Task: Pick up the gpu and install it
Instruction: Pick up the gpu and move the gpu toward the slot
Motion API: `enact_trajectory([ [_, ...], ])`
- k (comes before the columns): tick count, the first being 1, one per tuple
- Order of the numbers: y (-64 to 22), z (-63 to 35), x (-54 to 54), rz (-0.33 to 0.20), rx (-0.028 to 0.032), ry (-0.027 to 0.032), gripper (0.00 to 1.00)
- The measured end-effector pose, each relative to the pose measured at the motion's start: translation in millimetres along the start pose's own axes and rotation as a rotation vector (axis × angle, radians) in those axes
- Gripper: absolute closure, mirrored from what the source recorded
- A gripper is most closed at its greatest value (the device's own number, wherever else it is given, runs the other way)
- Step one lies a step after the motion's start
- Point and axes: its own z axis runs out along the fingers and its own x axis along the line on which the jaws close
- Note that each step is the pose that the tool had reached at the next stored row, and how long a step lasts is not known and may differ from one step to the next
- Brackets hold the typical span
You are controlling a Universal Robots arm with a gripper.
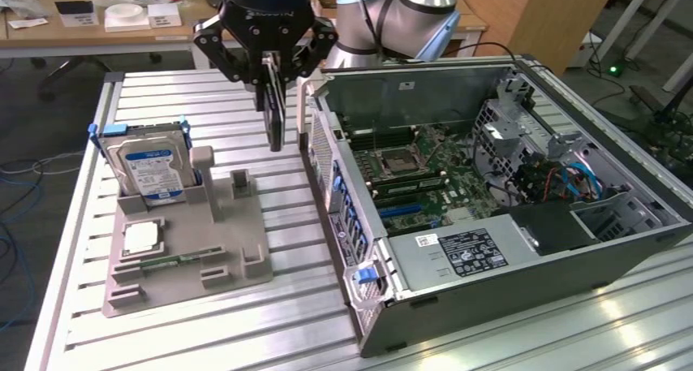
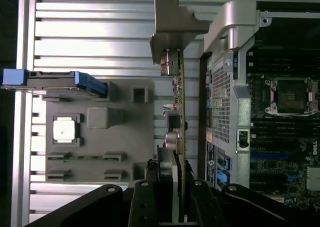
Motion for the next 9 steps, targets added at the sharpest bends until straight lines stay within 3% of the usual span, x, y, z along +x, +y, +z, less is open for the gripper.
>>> enact_trajectory([
  [9, 0.0, 0.0, -5.2, 0.0, -0.0001, -0.0001, 0.72],
])
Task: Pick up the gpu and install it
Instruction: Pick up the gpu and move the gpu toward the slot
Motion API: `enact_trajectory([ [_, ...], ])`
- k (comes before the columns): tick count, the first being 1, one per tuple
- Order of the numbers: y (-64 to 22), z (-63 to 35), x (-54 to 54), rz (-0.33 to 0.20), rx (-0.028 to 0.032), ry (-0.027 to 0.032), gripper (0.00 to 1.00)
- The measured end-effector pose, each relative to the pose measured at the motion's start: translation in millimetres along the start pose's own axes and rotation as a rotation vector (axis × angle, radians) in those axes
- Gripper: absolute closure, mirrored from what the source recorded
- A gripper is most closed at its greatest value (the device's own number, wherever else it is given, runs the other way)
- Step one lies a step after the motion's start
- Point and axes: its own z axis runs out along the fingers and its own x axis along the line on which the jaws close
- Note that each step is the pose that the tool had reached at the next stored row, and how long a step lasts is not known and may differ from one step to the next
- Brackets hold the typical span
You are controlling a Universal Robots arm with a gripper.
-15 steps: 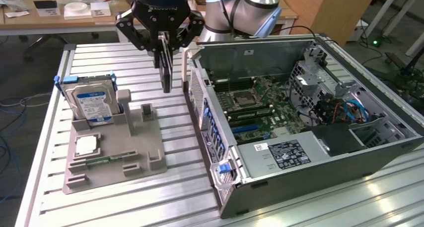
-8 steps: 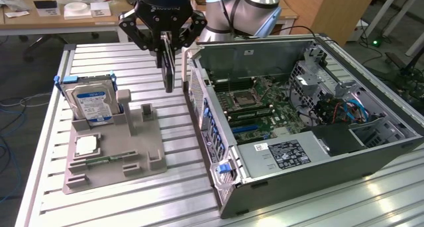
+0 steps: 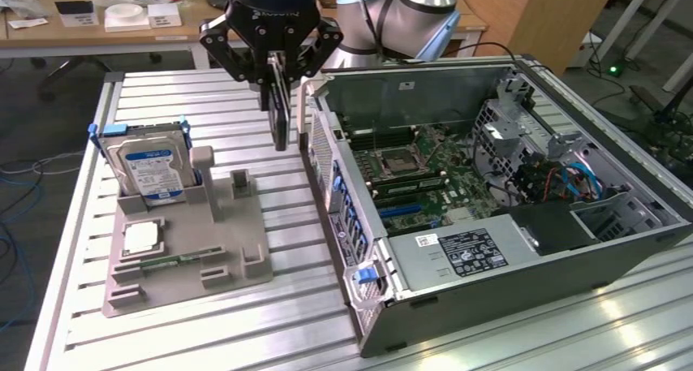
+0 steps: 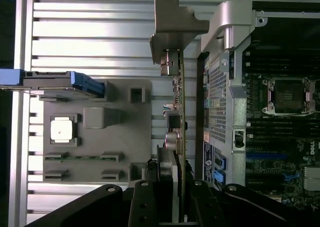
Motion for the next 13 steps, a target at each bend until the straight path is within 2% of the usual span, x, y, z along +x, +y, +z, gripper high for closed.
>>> enact_trajectory([
  [13, 0.0, -0.1, -7.7, 0.0, 0.0, 0.0001, 0.72],
])
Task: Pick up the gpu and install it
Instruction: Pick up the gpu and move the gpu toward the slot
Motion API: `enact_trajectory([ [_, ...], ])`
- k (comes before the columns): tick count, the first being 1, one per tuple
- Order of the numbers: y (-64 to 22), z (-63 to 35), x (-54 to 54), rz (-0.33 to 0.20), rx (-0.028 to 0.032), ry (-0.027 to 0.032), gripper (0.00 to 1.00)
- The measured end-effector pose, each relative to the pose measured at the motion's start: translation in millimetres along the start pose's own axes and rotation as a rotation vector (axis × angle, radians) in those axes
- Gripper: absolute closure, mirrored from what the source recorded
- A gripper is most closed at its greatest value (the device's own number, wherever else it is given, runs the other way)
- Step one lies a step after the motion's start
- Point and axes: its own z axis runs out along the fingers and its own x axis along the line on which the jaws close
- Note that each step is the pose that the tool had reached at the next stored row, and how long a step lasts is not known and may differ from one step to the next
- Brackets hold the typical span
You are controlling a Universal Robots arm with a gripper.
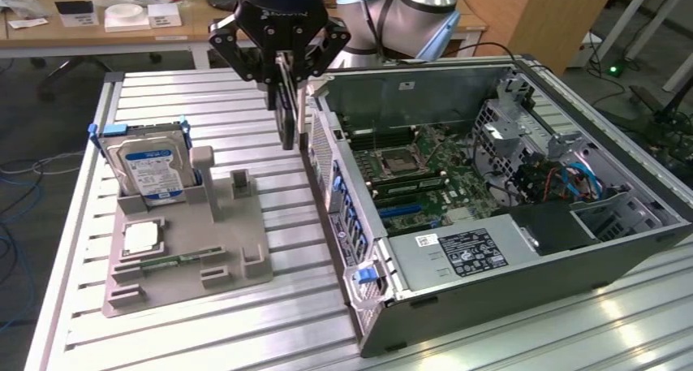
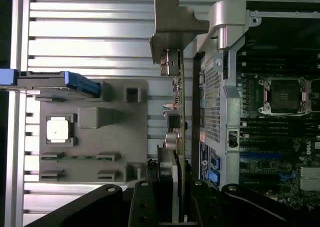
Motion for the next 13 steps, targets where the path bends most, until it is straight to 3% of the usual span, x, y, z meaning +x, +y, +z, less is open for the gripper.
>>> enact_trajectory([
  [13, 0.0, 0.0, -8.3, 0.0, 0.0, 0.0, 0.72],
])
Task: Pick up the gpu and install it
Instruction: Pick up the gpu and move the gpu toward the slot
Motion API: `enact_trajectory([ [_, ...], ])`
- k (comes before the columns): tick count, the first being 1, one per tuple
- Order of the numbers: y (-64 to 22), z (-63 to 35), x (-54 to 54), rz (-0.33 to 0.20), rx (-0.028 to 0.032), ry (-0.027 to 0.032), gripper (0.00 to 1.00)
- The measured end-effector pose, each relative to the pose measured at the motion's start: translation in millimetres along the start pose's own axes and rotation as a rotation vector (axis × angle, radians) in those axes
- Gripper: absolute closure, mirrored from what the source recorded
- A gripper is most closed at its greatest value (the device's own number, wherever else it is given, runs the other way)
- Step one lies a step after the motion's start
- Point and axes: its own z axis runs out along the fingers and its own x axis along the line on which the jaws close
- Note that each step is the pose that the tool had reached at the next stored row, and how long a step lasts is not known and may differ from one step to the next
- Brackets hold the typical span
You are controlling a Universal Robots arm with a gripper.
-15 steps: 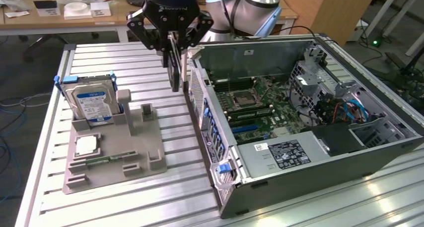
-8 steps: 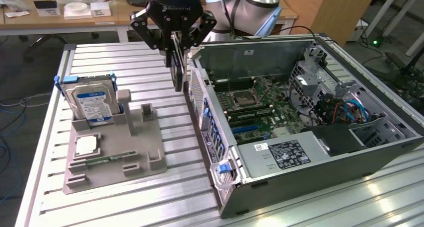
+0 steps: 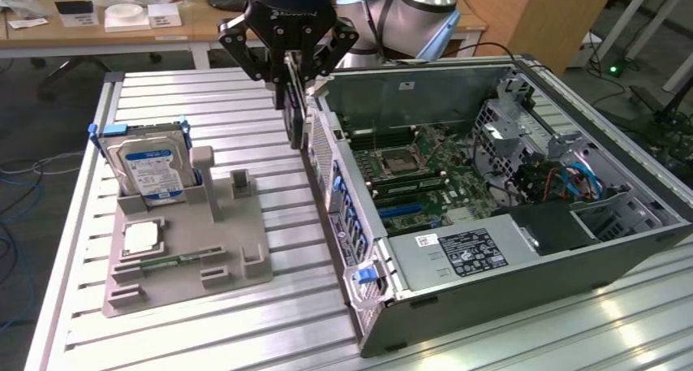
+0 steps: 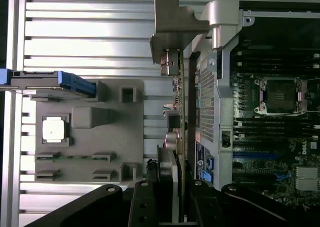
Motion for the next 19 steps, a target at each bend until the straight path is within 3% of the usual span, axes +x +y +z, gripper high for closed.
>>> enact_trajectory([
  [19, 0.0, 0.0, -10.6, 0.0, -0.0001, -0.0001, 0.72],
])
